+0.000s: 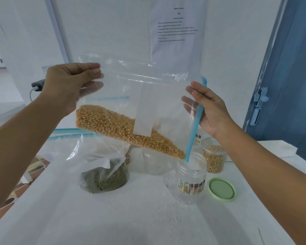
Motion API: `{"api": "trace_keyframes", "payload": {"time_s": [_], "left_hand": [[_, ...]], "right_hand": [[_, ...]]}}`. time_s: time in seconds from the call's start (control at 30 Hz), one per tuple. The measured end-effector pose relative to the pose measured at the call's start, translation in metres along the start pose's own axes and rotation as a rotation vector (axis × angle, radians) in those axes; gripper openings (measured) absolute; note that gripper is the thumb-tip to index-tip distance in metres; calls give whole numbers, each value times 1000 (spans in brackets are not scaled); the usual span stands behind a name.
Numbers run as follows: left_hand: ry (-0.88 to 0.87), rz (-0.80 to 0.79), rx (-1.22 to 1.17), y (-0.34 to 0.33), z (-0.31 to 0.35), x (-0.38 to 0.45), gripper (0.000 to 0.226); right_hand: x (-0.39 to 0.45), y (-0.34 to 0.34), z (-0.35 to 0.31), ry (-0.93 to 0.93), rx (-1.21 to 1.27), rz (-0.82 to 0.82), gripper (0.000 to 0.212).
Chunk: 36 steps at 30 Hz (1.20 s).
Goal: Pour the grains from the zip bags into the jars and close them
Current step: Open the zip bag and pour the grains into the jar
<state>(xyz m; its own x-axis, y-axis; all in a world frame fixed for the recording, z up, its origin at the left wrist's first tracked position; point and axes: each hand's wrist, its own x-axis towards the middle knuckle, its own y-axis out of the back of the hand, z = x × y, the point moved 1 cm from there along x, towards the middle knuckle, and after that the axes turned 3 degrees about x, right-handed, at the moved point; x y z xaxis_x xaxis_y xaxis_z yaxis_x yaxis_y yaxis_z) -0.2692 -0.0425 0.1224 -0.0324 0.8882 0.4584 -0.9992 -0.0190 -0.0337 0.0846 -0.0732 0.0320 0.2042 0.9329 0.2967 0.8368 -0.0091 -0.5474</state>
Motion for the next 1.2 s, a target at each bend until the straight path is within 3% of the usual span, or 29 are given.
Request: {"api": "trace_keyframes", "payload": {"time_s": [1.2], "left_hand": [[-62,-54,14,-14,0,22,16]], "right_hand": [[-3,13,4,-2,25,14,22]]}}
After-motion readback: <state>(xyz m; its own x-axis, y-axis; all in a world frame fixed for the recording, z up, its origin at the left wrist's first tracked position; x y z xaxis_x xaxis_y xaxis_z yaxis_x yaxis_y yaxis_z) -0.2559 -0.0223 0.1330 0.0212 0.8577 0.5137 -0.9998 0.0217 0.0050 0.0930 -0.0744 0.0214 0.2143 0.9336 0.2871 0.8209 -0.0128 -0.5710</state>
